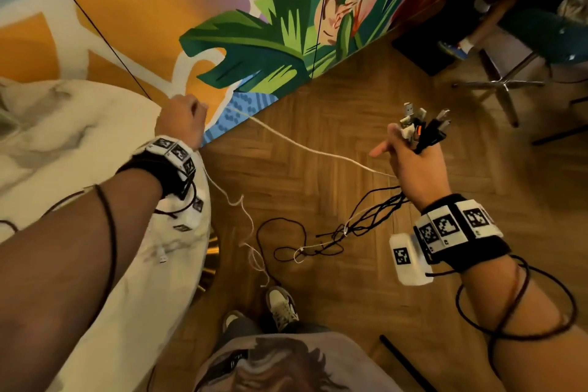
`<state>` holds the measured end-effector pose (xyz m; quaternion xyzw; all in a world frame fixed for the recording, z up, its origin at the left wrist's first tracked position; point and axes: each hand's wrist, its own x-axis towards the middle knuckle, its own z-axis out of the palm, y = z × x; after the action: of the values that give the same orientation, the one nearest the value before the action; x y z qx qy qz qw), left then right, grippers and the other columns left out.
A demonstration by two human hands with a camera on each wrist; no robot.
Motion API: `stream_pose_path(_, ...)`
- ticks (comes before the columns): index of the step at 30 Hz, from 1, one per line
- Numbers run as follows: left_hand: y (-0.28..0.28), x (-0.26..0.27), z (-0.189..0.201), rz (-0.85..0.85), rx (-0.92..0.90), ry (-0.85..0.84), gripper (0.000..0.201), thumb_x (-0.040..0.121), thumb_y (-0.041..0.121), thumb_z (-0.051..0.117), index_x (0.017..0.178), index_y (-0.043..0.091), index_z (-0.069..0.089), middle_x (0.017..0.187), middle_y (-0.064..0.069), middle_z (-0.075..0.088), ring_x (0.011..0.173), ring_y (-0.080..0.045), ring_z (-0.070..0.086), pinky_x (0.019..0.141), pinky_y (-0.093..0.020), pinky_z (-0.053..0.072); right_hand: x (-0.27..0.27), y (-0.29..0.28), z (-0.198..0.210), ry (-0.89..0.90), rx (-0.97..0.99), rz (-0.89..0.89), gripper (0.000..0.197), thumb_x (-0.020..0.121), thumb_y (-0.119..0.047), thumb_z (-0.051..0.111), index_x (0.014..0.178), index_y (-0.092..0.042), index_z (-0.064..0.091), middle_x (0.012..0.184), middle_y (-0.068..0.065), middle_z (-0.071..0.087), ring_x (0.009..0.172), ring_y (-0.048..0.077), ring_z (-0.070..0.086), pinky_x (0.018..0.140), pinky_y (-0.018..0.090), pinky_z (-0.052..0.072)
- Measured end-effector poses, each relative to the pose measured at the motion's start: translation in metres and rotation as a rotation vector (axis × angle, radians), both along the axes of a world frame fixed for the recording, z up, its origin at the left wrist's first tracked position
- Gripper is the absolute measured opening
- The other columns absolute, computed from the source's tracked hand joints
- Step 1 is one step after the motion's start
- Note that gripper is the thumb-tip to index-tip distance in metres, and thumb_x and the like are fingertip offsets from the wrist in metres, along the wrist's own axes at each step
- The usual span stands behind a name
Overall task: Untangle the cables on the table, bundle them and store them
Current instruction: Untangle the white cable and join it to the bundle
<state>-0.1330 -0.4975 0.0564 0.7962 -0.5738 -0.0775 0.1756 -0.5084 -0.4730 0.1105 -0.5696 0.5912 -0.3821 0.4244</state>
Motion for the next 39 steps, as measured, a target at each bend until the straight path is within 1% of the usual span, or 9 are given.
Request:
stream_pose_path(5,-0.003,0.011,0.007,0.104,0.124,-0.012,0.034,0.098,0.025,0.043,0.090,-0.004,0.059,0.093,-0.029,0.060,0.086,-0.041,0.055,0.069,-0.042,0.042,0.002,-0.004,0.000,0.076,-0.014,0.004,0.048,0.096,-0.043,0.046,0.064,-0.014,0.067,0.051,-0.027,0.052,0.060,-0.003,0.042,0.061,0.023,0.031)
stream_pose_path(10,-0.011,0.017,0.024,0.101,0.177,0.227,0.051,0.098,0.040,0.036,0.080,0.000,0.062,0.078,-0.024,0.067,0.068,-0.036,0.063,0.071,-0.046,0.054,-0.001,-0.004,-0.001,0.135,0.000,-0.011,0.052,0.097,-0.041,0.046,0.060,-0.008,0.060,0.054,-0.001,0.049,0.043,0.004,0.040,0.052,0.024,0.035)
stream_pose_path(14,-0.005,-0.040,0.043,-0.135,0.220,0.303,0.048,0.097,0.042,0.041,0.069,0.009,0.063,0.063,-0.010,0.066,0.050,-0.021,0.058,0.055,-0.031,0.048,0.017,-0.002,0.001,0.104,0.043,0.070,0.043,0.097,-0.035,0.047,0.063,-0.011,0.060,0.066,0.012,0.061,0.054,0.008,0.051,0.059,0.027,0.038)
stream_pose_path(18,0.006,-0.108,0.075,-0.498,0.245,0.112,0.043,0.099,0.039,0.036,0.069,0.017,0.056,0.062,0.000,0.057,0.054,-0.014,0.054,0.052,-0.026,0.041,0.053,0.004,0.008,0.019,0.127,0.270,0.024,0.098,-0.033,0.046,0.094,-0.023,0.067,0.061,-0.020,0.063,0.057,-0.007,0.052,0.053,0.010,0.036)
stream_pose_path(22,0.014,-0.146,0.089,-0.673,0.123,-0.174,0.036,0.101,0.039,0.029,0.080,0.023,0.054,0.058,0.007,0.042,0.053,-0.015,0.047,0.050,-0.028,0.032,0.083,-0.006,0.011,-0.147,0.118,0.251,0.031,0.097,-0.036,0.047,0.071,-0.036,0.063,0.050,-0.018,0.052,0.048,-0.002,0.044,0.054,0.022,0.031)
stream_pose_path(25,0.014,-0.141,0.080,-0.653,0.132,-0.024,0.032,0.100,0.039,0.034,0.098,0.021,0.061,0.061,0.009,0.045,0.054,-0.011,0.049,0.050,-0.025,0.029,0.083,-0.016,0.012,-0.185,0.105,0.189,0.028,0.096,-0.037,0.049,0.076,-0.025,0.064,0.052,-0.011,0.048,0.046,0.006,0.039,0.050,0.027,0.030)
stream_pose_path(29,0.023,-0.103,0.031,-0.601,0.300,0.295,0.047,0.092,0.058,0.029,0.070,0.023,0.051,0.065,0.005,0.053,0.058,-0.011,0.051,0.055,-0.022,0.033,0.066,-0.024,0.013,-0.198,0.031,-0.017,0.033,0.096,-0.038,0.047,0.078,-0.028,0.073,0.063,0.004,0.048,0.045,0.009,0.033,0.045,0.026,0.026)
stream_pose_path(35,0.045,-0.021,-0.059,-0.104,0.526,0.453,0.036,0.099,0.028,0.040,0.072,0.011,0.058,0.063,-0.009,0.059,0.051,-0.021,0.056,0.051,-0.027,0.045,0.038,-0.043,0.028,-0.429,-0.040,-0.470,0.042,0.095,-0.035,0.051,0.060,-0.027,0.072,0.053,-0.005,0.040,0.044,0.012,0.029,0.045,0.033,0.019)
stream_pose_path(39,0.050,-0.005,-0.065,0.032,0.460,0.574,0.042,0.100,0.025,0.040,0.069,0.006,0.059,0.058,-0.012,0.059,0.050,-0.024,0.055,0.053,-0.030,0.048,0.023,-0.054,0.026,-0.450,-0.106,-0.545,0.037,0.096,-0.036,0.048,0.075,-0.018,0.072,0.051,-0.005,0.045,0.043,0.010,0.036,0.043,0.032,0.027)
